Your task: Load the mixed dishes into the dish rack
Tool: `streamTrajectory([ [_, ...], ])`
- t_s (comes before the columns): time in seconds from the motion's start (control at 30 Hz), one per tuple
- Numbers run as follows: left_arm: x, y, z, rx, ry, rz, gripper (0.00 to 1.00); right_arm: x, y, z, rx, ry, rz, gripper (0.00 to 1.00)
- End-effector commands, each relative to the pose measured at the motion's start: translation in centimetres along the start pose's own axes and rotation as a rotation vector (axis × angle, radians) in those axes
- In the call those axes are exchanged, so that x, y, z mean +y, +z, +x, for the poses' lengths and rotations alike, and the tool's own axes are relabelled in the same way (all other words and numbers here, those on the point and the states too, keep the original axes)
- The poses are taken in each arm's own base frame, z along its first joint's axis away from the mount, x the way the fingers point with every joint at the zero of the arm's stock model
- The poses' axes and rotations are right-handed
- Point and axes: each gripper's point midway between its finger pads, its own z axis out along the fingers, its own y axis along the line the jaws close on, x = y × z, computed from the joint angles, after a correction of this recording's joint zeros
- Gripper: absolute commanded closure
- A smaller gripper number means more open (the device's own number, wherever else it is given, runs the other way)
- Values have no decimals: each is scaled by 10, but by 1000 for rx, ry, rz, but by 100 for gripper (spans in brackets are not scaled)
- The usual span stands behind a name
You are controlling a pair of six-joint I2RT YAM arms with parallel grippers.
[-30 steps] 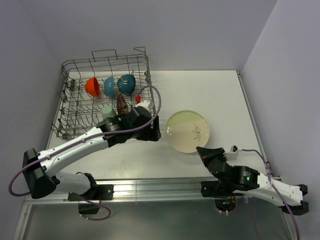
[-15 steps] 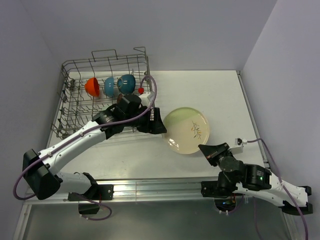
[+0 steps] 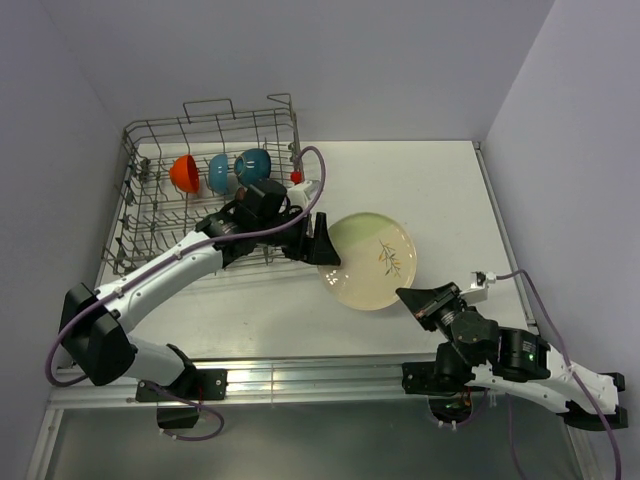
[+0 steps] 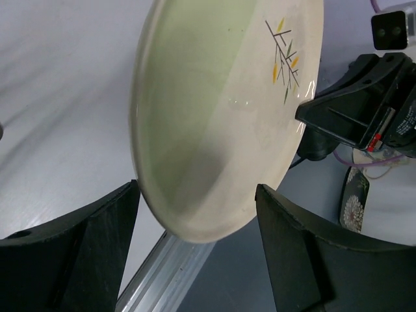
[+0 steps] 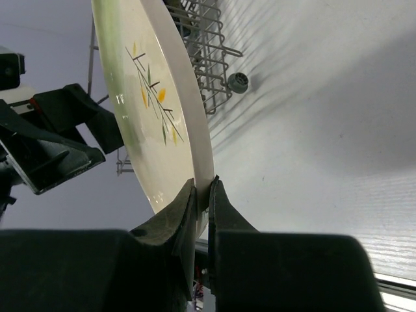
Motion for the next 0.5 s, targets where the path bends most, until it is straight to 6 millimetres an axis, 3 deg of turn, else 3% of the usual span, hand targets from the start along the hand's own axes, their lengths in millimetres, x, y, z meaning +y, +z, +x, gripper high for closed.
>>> streamTrajectory([
  [0.0,-20,1,-9,-12,84,146,23,82,-37,-54,-71,312,-289,100],
  [0.27,-24,3,-8,-1,82,182,24,91,-43,-58,-58,319,-321,100],
  [0.43,-45,-8,-9,-13,97,282,36,100,-43,-55,-46,305,-337,100],
  [0.47,-49,-11,-9,-13,93,296,44,102,-43,-55,-46,296,-337,100],
])
